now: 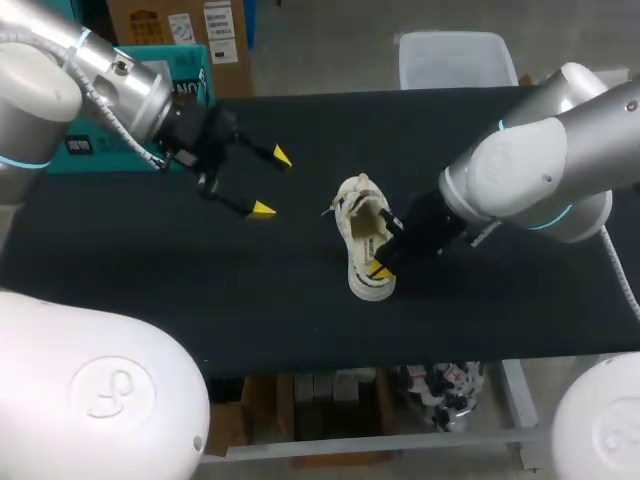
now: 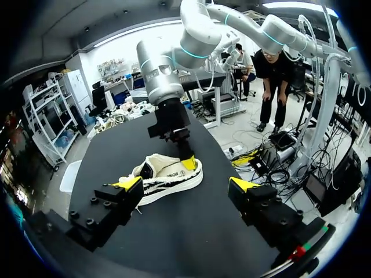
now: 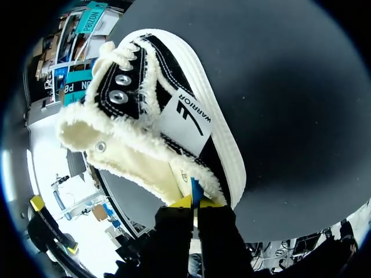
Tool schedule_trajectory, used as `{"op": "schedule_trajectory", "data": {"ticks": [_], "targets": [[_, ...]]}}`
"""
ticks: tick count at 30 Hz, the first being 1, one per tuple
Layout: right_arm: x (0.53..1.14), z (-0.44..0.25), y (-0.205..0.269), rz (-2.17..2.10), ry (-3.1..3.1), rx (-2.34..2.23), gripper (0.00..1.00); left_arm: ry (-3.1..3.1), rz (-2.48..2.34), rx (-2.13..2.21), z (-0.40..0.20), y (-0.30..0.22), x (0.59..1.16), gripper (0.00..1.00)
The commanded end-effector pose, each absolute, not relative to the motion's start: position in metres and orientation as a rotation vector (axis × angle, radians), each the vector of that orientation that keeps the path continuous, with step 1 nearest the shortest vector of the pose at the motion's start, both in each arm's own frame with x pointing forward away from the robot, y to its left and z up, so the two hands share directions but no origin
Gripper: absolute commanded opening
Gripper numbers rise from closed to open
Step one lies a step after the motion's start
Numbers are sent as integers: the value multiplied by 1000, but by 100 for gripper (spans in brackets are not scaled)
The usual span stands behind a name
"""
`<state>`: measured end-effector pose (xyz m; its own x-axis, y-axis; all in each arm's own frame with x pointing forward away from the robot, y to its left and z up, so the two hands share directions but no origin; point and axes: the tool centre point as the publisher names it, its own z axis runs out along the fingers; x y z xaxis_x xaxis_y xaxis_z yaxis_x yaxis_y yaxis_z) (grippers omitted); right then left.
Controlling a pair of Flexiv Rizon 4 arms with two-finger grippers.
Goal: Open the shoe tongue, take the insole out of the shoe, put the insole back into the shoe, and pack the shoe into the shoebox
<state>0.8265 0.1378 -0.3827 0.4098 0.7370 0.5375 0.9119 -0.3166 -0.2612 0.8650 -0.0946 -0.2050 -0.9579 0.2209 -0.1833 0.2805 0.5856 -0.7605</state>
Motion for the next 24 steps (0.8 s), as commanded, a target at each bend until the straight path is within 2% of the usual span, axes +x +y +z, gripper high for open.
{"op": "schedule_trajectory", "data": {"ticks": [1,11,16,24], "targets": [[827,-388,143,-470,-1458,-2342,0,2777,-1160,400,-196,-88,860,100],[820,-388,138,-468,-1502,-2446,0,2777,-1160,400,-196,-88,860,100],[817,-375,139,-518,-1549,-2486,18,2777,-1160,400,-196,-88,860,100],[815,-367,137,-514,-1564,-2514,17,2777,-1160,400,-196,-88,860,100]]}}
